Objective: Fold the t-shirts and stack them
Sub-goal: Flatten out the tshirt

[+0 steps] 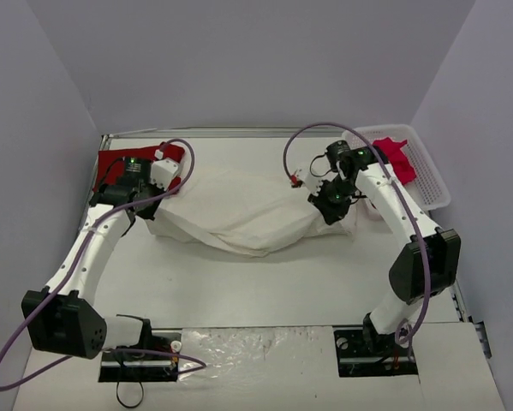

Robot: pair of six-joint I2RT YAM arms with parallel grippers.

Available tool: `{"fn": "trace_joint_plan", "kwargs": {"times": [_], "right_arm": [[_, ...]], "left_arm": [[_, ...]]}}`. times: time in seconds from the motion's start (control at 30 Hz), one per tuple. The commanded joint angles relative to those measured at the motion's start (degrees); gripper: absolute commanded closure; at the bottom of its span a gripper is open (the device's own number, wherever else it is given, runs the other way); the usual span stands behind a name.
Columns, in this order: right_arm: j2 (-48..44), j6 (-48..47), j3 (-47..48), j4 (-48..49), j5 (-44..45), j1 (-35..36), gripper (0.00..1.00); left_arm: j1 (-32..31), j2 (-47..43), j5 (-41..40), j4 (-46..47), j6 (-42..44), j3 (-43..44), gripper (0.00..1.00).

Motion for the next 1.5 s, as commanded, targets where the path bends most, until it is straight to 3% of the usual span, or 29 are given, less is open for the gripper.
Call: {"fn": "trace_joint_plan", "kwargs": {"times": [0.0,0.13,0.27,0.3,0.43,0.9,1.07,1.23,1.47], "right_arm": [[7.36,2.04,9.29,3.86,-1.38,-6.80,1.00],[23.24,13.03,19.23,11.02,3.71,-9.30,1.00],[33.82,16.82,24.95,13.23,12.15,-8.77,1.00],[35.32,16.65,25.30,13.23,13.47,-8.68,0.95],[32.09,15.34,23.29,13.84,9.62,-8.42,0.74],[8.10,11.99,7.49,13.58,8.65,-5.87,0.59],[4.92,11.03,-0.25,12.88,9.61,-3.06,0.57],[6.15,10.50,-8.25,12.61,9.35,0.72,0.61],[9.31,11.90,-10.55,17.08,9.26,2.22,0.62]], "left_arm": [[1.15,-1.36,-0.13,0.53,-0.36,0.99,0.98],[1.85,-0.39,0.40,0.53,-0.27,0.55,0.98],[2.20,0.49,-0.04,0.36,-0.09,0.46,0.98],[2.20,0.58,0.05,0.35,0.00,0.47,0.98],[2.29,0.75,0.66,0.44,0.08,0.46,0.98],[2.38,1.28,3.13,0.27,-0.09,0.55,0.98],[2.38,0.40,3.48,0.09,-0.18,0.29,0.98],[2.38,-0.56,3.48,0.27,-0.18,-0.67,0.98],[2.56,-1.09,3.65,0.27,-0.27,-1.12,0.98]]}}
